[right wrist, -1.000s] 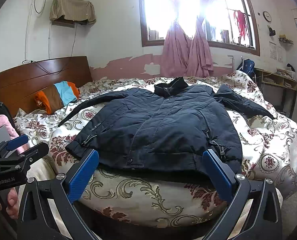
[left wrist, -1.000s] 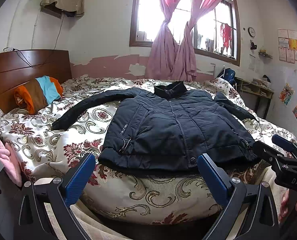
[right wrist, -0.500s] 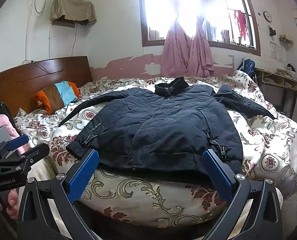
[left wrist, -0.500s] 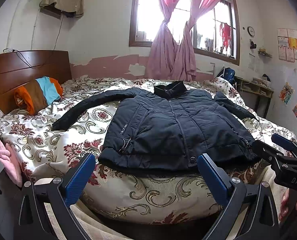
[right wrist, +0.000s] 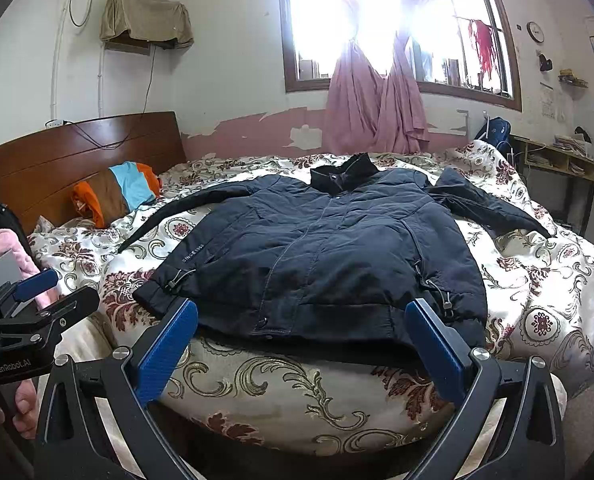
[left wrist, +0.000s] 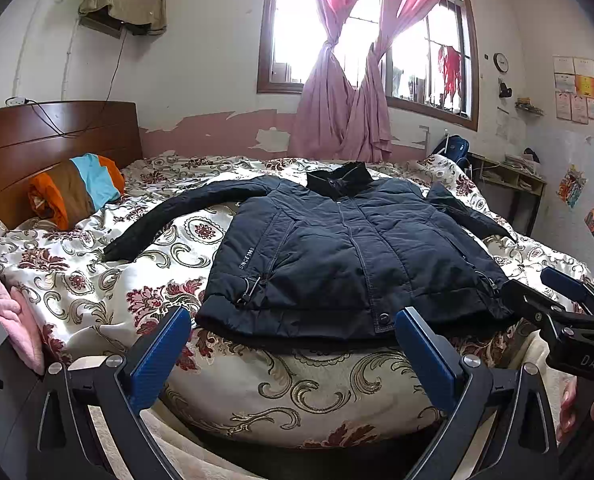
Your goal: Fold large clothes
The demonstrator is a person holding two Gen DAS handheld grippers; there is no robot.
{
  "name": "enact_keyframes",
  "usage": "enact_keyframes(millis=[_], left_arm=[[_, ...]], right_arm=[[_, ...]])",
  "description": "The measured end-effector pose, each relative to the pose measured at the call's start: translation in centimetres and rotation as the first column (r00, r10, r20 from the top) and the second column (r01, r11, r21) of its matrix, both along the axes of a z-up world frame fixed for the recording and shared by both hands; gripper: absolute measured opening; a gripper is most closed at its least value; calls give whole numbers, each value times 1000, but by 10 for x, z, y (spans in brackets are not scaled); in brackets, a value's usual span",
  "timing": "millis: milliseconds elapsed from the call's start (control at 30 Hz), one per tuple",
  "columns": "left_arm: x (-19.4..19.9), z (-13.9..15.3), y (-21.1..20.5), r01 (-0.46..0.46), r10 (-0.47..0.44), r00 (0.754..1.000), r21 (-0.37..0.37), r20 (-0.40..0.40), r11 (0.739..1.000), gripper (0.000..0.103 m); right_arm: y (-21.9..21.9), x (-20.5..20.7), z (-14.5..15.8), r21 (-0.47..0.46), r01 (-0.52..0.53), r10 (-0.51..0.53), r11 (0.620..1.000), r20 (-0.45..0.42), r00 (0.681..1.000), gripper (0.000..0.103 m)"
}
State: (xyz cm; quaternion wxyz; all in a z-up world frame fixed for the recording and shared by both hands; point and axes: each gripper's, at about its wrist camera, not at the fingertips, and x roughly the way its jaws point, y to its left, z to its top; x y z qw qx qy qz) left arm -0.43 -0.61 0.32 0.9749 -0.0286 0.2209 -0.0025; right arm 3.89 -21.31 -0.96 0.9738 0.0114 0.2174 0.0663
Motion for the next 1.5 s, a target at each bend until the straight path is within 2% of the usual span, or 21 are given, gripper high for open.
enact_keyframes(millis=[1167, 1500], left_arm=[[-1, 0, -1, -1, 1, 1000, 2, -2, 1000, 103], [15, -16, 7, -59, 58, 993, -3, -100, 998, 103]], right_arm=[[2, 1, -1, 1, -1, 1, 1000, -5, 1000, 102], [7, 11, -12, -6, 16, -16, 1000, -66, 998, 102]])
